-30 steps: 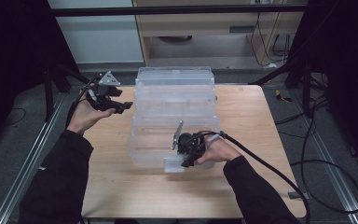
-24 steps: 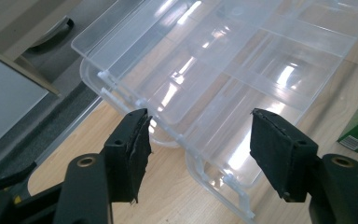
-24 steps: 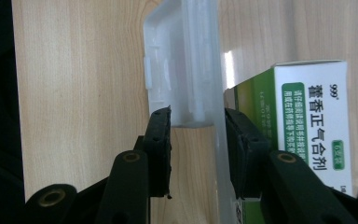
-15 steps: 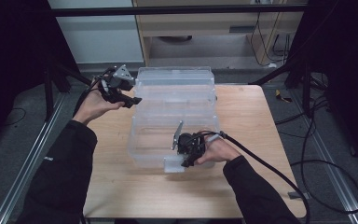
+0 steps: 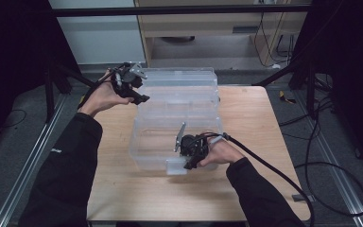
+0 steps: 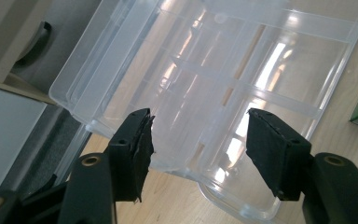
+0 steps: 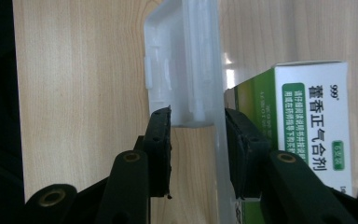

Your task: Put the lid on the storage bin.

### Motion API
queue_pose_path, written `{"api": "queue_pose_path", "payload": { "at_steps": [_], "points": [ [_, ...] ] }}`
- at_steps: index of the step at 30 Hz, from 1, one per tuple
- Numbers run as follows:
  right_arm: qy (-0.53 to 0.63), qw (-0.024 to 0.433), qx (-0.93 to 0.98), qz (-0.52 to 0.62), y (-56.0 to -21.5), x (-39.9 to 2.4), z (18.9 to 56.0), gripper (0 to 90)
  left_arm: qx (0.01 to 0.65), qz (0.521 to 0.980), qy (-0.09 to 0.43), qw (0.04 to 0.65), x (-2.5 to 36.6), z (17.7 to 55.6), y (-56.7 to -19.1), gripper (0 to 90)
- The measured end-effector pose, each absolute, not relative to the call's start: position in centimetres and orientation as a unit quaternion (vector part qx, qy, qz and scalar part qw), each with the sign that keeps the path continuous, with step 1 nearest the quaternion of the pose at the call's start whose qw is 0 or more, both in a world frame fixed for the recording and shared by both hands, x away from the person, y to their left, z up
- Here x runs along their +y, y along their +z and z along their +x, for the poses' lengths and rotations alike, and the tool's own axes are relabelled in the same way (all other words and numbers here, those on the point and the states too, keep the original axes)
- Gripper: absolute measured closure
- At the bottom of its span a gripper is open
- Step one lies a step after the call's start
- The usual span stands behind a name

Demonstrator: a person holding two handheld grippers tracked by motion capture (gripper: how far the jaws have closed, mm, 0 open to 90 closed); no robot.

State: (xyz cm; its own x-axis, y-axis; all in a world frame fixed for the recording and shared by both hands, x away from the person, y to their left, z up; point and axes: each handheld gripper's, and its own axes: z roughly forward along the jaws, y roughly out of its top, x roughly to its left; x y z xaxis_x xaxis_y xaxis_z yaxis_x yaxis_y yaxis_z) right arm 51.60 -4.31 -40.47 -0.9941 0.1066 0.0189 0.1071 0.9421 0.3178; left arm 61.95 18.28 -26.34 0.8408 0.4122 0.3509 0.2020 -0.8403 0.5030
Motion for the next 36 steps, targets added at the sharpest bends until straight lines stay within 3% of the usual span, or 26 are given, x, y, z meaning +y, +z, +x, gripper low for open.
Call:
{"api": "queue_pose_path", "payload": {
  "at_steps": [17,36],
  "points": [
    [-0.163,0.002,-0.985,-0.049,-40.5,-4.3,51.7,64.2,0.092,0.952,0.254,0.145,15.0,63.0,-27.5,42.6],
    [-0.16,0.005,-0.986,-0.049,-40.5,-4.3,51.7,64.3,0.057,0.957,0.264,0.103,13.4,64.5,-29.6,46.8]
  ]
}}
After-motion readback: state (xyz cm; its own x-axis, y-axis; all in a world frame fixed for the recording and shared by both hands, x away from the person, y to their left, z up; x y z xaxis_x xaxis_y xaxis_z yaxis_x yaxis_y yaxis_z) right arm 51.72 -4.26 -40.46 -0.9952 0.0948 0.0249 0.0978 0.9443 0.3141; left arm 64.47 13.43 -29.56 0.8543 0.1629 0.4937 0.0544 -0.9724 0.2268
